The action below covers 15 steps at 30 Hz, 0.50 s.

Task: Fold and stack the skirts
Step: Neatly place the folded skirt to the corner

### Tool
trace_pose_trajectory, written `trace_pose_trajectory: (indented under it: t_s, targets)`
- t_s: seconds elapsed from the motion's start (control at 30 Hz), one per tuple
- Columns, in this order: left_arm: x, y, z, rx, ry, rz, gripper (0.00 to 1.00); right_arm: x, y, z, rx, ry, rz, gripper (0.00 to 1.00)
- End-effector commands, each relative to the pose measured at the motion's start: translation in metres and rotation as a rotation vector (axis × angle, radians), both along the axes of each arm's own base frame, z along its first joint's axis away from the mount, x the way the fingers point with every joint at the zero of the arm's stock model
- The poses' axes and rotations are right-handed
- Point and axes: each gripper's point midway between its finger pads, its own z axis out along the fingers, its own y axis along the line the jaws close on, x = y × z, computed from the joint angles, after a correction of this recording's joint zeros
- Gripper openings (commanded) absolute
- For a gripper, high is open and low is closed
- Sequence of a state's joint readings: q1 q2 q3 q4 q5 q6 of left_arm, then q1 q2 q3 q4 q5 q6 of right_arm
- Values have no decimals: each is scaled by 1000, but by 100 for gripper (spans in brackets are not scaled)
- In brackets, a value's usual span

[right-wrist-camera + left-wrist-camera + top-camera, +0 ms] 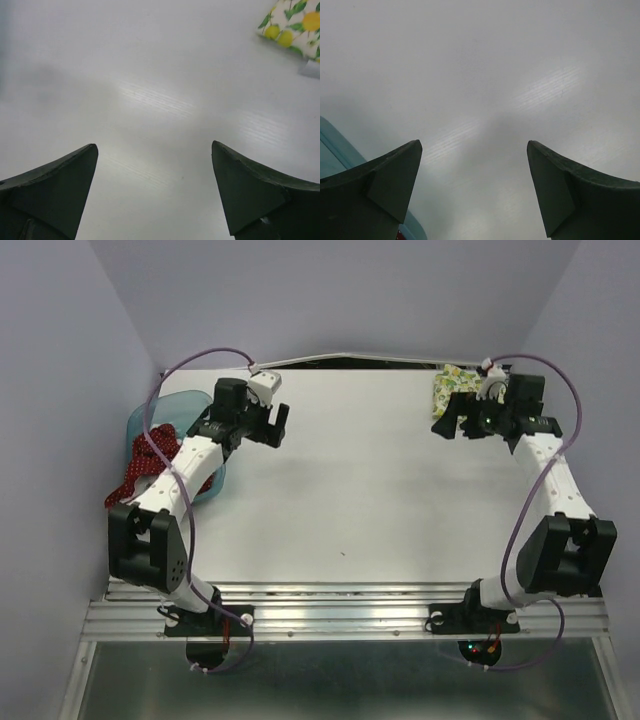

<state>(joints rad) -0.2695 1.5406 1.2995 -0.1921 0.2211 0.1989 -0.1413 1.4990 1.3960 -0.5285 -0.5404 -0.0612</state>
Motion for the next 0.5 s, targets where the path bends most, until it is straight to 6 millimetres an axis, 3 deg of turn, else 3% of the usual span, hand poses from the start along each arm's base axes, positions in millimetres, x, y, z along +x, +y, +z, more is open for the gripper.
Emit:
trace_pose_trajectory:
  t_s: [0.0,0.07,0.17,0.2,0.27,0.4,0.47]
  targets:
    - [-25,10,16,9,-55,6,99,-35,15,-46,59,89,7,100]
    - [-43,14,1,14,-39,-3,99,-59,22,-65,50,114,39,100]
    - [-58,17,1,22,-67,-25,99,-78,21,-81,20,126,40,100]
    - [-61,18,-1,27,-68,-24,99,-85,20,-78,10,107,36,100]
    - [-69,21,-11,43,-46,-29,99,-99,19,-94,-2,124,26,100]
    - [-78,27,-19,62,-36,-20,99,-115,20,-96,-2,105,10,100]
    - [-79,27,-12,55,-58,-18,99,-115,20,-88,-1,80,4,100]
